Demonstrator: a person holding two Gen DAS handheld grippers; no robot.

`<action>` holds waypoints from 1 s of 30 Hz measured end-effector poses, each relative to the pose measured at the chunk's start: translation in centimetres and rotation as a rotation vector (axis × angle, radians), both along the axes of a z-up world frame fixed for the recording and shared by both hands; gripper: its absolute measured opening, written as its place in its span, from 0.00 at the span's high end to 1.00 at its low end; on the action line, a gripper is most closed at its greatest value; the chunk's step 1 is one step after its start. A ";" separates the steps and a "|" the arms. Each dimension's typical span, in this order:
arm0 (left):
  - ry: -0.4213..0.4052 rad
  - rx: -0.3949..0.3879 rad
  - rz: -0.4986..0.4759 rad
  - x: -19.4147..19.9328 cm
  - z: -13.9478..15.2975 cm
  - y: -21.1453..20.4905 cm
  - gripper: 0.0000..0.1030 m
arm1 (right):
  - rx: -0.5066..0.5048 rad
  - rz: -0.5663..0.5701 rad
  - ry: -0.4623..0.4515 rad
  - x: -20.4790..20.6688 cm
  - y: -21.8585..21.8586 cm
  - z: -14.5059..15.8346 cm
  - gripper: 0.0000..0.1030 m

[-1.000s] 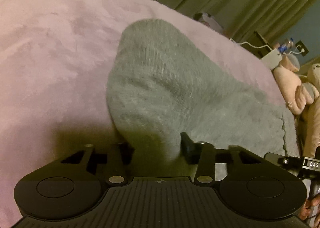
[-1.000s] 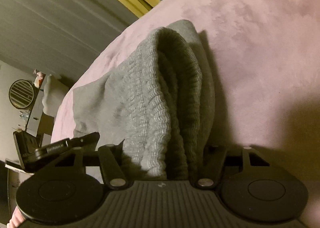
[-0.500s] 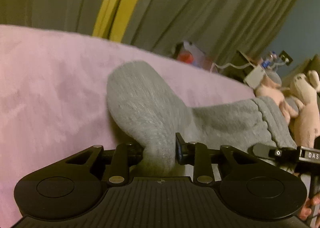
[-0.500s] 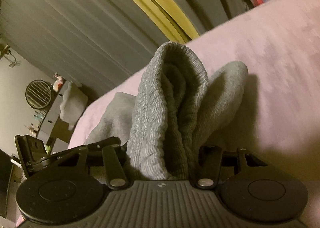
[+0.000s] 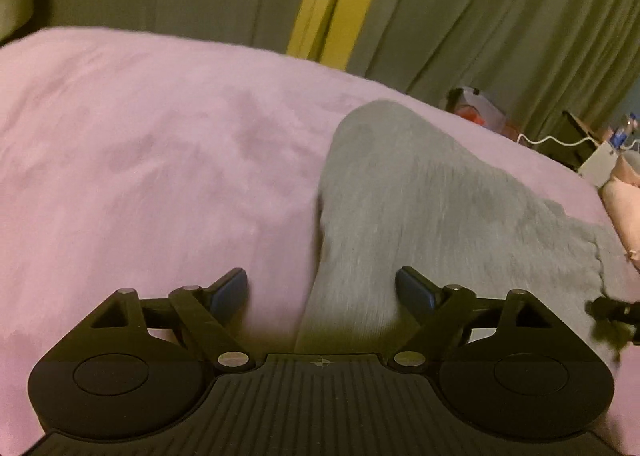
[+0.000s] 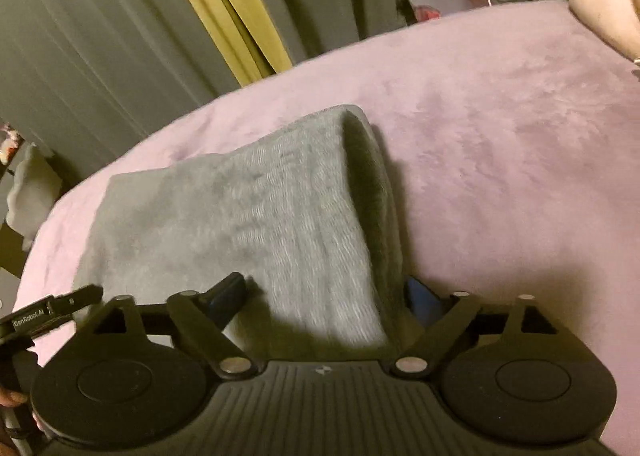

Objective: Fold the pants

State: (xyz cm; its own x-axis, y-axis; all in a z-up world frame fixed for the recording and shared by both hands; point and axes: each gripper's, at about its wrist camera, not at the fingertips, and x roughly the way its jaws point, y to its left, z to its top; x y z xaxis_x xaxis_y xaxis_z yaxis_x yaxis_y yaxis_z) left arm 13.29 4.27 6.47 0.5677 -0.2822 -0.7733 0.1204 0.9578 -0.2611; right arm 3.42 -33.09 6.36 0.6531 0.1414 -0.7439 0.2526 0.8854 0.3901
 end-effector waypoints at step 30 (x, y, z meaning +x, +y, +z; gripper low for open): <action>-0.055 0.226 -0.078 -13.2 -1.6 -5.7 0.02 | -0.394 0.131 0.061 -9.8 14.8 -2.2 0.04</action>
State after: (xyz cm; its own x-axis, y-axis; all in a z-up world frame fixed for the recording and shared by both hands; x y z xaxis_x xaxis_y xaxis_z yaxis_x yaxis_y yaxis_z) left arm 0.08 -1.44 4.90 0.5937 -0.1503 -0.7905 0.2042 0.9784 -0.0326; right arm -6.40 -18.34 4.21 0.6019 -0.0827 -0.7942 0.1396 0.9902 0.0027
